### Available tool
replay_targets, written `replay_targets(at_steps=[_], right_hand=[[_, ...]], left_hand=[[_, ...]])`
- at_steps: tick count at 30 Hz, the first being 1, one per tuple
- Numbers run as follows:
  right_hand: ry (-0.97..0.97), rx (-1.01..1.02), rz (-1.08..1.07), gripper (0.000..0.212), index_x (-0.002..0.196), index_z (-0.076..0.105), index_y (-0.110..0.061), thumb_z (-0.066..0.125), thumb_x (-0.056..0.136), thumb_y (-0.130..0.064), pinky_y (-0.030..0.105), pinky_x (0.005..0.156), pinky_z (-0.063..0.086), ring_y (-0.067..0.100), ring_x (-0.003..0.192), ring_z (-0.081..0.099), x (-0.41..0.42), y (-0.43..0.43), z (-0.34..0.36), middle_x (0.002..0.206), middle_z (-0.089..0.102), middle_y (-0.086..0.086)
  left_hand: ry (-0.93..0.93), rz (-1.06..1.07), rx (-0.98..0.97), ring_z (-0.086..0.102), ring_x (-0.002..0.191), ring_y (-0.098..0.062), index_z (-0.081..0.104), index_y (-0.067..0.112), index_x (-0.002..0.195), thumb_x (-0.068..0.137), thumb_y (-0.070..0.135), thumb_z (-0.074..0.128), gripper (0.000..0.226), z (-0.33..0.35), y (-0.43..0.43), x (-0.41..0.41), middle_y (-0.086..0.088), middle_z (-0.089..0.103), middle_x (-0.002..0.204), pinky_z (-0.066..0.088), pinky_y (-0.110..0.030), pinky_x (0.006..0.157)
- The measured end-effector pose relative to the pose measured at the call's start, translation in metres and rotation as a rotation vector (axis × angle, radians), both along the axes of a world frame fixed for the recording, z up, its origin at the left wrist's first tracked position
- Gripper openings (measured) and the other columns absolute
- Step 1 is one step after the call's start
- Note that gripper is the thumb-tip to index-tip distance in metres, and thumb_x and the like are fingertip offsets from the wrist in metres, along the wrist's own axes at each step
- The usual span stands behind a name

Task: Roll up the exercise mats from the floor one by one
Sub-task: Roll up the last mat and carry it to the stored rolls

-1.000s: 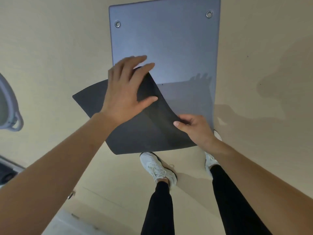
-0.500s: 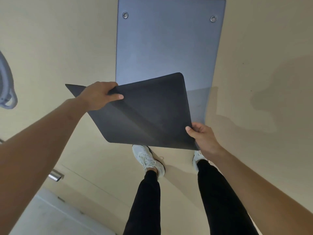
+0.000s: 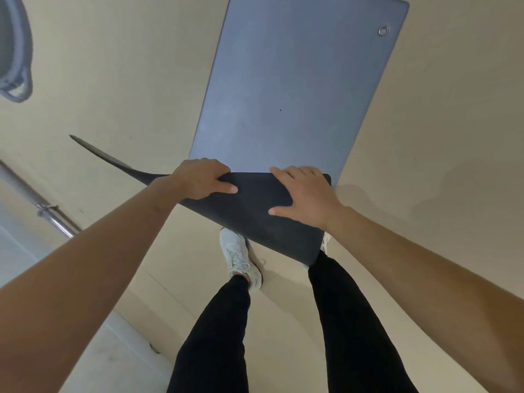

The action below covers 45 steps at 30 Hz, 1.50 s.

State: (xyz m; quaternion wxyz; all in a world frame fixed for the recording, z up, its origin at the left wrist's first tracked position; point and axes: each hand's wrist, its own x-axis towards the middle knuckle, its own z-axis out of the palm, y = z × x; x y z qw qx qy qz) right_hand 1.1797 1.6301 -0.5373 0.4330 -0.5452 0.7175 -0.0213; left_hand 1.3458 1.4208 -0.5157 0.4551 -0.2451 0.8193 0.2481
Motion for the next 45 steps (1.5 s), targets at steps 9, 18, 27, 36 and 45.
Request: replay_targets(at_steps=[9, 18, 27, 36, 45], right_hand=[[-0.325, 0.047, -0.12, 0.016, 0.113, 0.068, -0.022, 0.061, 0.101, -0.031, 0.032, 0.082, 0.047, 0.018, 0.091, 0.061, 0.084, 0.08, 0.011, 0.107, 0.07, -0.002], [-0.214, 0.037, 0.092, 0.015, 0.112, 0.071, -0.025, 0.061, 0.101, -0.028, 0.03, 0.07, 0.035, 0.018, 0.084, 0.057, 0.106, 0.115, 0.045, 0.089, 0.061, -0.011], [-0.079, 0.22, 0.363, 0.016, 0.11, 0.075, -0.023, 0.063, 0.1, -0.026, 0.032, 0.063, 0.034, 0.021, 0.082, 0.057, 0.016, 0.215, 0.054, 0.075, 0.056, -0.016], [0.062, 0.326, 0.185, 0.018, 0.11, 0.077, -0.019, 0.067, 0.098, -0.028, 0.041, 0.078, 0.049, 0.031, 0.09, 0.064, -0.097, 0.408, 0.057, 0.098, 0.074, 0.01], [0.189, 0.307, 0.053, 0.022, 0.116, 0.075, -0.022, 0.067, 0.098, -0.031, 0.033, 0.074, 0.039, 0.027, 0.093, 0.057, -0.139, 0.534, 0.064, 0.105, 0.071, 0.006]], left_hand=[[0.064, -0.062, -0.013, 0.057, 0.085, -0.017, 0.054, 0.032, 0.092, 0.089, 0.068, 0.06, 0.036, 0.003, 0.078, 0.11, 0.01, 0.06, 0.087, 0.038, -0.032, 0.069], [0.096, 0.145, -0.22, 0.058, 0.073, -0.023, 0.061, 0.023, 0.094, 0.094, 0.062, 0.06, 0.039, 0.029, 0.125, 0.233, 0.004, 0.059, 0.073, 0.042, -0.034, 0.062], [0.179, 0.398, -0.08, 0.063, 0.102, -0.029, 0.062, 0.02, 0.126, 0.103, 0.036, 0.057, 0.028, 0.02, 0.342, 0.232, -0.003, 0.07, 0.114, 0.045, -0.038, 0.079], [0.27, 0.619, -0.09, 0.066, 0.098, -0.039, 0.064, 0.012, 0.109, 0.108, 0.031, 0.043, 0.028, -0.001, 0.534, 0.151, -0.013, 0.072, 0.108, 0.049, -0.044, 0.079], [0.426, 0.553, -0.084, 0.066, 0.097, -0.032, 0.062, 0.017, 0.125, 0.105, 0.05, 0.037, 0.046, -0.026, 0.66, 0.058, -0.006, 0.068, 0.117, 0.054, -0.047, 0.082]])
